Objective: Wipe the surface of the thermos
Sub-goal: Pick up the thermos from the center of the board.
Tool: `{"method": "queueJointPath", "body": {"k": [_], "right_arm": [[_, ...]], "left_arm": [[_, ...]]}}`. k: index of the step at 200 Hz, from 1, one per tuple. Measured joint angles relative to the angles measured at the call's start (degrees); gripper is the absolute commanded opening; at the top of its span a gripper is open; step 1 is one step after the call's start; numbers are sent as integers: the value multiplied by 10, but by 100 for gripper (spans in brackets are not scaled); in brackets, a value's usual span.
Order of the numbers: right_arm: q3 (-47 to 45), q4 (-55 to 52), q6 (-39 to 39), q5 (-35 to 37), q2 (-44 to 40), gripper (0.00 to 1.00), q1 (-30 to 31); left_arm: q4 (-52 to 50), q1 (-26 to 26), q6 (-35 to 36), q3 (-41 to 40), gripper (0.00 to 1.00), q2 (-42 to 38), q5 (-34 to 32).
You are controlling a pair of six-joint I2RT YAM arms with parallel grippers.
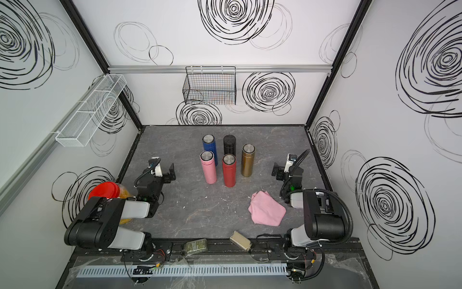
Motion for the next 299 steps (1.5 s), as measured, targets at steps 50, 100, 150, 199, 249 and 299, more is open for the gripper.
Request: {"method": "queueJointPath", "body": {"k": [50,100,150,199,249,299], "right_arm": [[0,0,0,0,0,100,0],[0,1,0,0,0,100,0],[0,1,0,0,0,100,-1],[0,1,0,0,0,100,-2],[7,-73,21,58,-68,100,-2],[160,-332,130,137,-162,100,23]], "left_arm": [[0,0,0,0,99,0,0],[0,0,0,0,99,0,0],[0,0,0,0,99,0,0],[0,0,0,0,99,0,0],[-121,-46,28,47,99,-59,-57],[-276,-106,-75,122,99,-203,-153]]}}
